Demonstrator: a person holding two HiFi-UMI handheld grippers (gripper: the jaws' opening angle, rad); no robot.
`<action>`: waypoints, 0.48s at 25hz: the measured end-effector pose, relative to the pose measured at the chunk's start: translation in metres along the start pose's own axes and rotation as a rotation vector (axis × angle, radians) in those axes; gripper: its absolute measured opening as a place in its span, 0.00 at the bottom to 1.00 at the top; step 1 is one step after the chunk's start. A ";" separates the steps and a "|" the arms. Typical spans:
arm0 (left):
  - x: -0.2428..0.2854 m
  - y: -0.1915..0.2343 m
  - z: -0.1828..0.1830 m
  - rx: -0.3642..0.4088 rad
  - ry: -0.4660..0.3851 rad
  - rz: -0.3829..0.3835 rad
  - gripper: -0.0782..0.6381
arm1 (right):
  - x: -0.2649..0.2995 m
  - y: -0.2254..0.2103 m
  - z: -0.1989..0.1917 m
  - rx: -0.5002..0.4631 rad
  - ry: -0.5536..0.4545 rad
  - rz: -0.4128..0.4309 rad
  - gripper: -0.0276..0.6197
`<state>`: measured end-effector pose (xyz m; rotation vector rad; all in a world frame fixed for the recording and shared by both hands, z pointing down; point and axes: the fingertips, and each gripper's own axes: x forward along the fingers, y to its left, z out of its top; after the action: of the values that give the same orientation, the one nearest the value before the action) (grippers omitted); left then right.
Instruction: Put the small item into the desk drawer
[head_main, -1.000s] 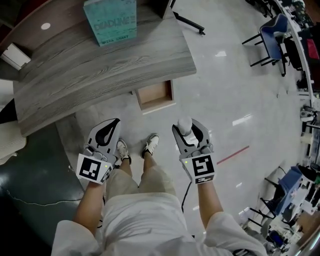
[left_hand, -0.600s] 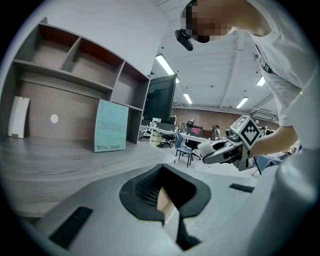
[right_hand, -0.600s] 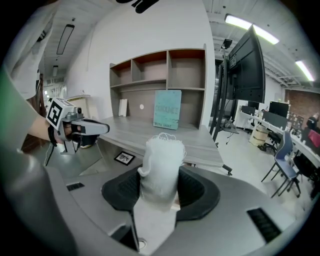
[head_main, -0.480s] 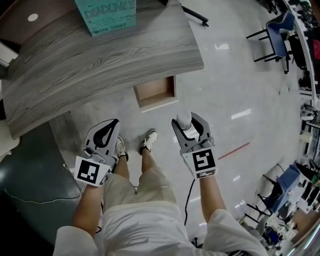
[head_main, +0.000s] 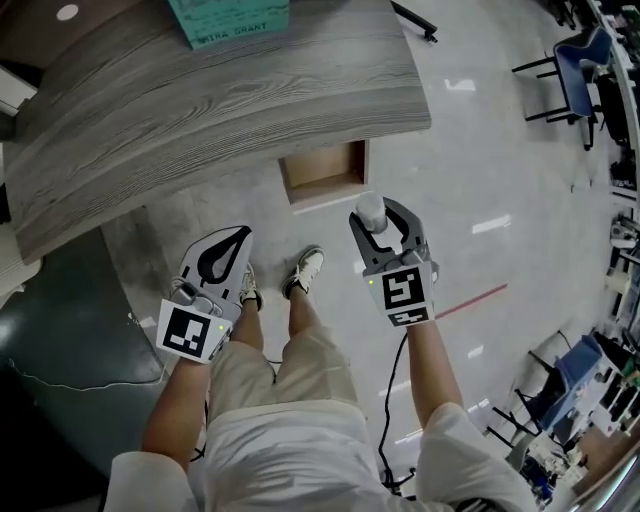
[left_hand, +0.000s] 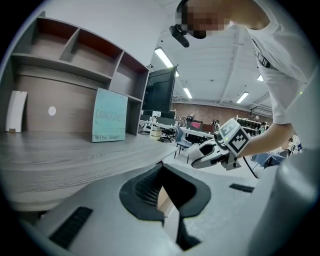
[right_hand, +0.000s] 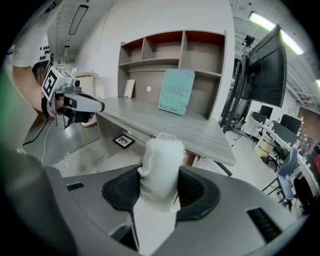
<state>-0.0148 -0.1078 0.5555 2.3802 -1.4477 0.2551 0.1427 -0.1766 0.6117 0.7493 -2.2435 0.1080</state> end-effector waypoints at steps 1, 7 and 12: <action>0.000 0.000 -0.003 0.000 0.007 0.000 0.12 | 0.005 0.000 -0.002 -0.016 0.006 0.004 0.32; 0.008 0.002 -0.021 0.002 0.033 0.005 0.12 | 0.035 0.006 -0.009 -0.108 0.040 0.036 0.32; 0.013 -0.002 -0.026 0.014 0.038 -0.006 0.12 | 0.055 0.015 -0.013 -0.192 0.058 0.077 0.32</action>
<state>-0.0059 -0.1080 0.5835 2.3772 -1.4267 0.3085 0.1126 -0.1872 0.6610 0.5505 -2.1909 -0.0477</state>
